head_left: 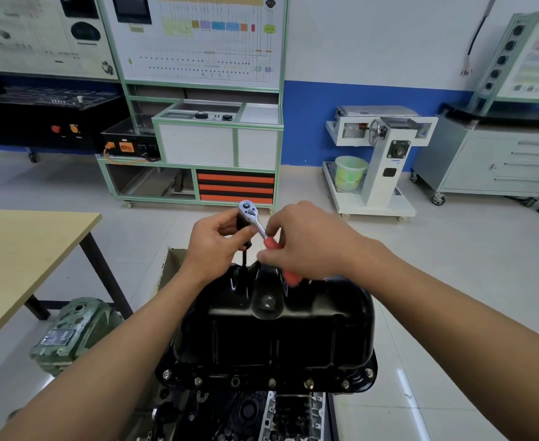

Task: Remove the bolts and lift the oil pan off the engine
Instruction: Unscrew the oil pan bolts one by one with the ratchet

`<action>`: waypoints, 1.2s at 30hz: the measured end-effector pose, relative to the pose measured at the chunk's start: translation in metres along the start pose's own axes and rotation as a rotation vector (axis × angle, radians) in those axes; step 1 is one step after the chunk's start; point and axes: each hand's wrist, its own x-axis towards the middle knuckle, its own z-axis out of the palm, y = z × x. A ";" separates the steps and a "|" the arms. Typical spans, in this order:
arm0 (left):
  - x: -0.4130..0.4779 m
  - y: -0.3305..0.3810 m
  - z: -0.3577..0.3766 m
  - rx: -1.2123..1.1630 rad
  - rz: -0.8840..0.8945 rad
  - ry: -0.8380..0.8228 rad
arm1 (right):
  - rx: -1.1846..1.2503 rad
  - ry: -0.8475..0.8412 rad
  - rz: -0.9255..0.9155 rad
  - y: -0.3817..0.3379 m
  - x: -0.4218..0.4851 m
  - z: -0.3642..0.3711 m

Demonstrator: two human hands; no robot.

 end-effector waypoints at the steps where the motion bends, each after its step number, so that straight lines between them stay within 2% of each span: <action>1: 0.000 0.000 0.000 -0.004 -0.003 -0.002 | 0.034 -0.016 -0.006 -0.004 -0.002 0.002; 6: 0.000 0.001 -0.001 0.017 0.004 -0.018 | 0.061 -0.072 0.005 -0.004 -0.001 -0.004; 14: 0.001 0.000 -0.003 0.041 0.023 -0.074 | -0.141 -0.154 0.029 0.017 0.019 -0.022; 21: -0.002 -0.002 -0.002 0.104 -0.007 -0.092 | -0.233 0.026 0.027 0.028 0.043 -0.014; 29: -0.004 0.006 -0.002 0.085 0.025 -0.134 | -0.032 0.029 -0.065 0.043 0.041 0.005; 36: -0.002 0.003 -0.002 0.105 0.013 -0.100 | -0.081 0.163 0.041 0.042 0.030 0.001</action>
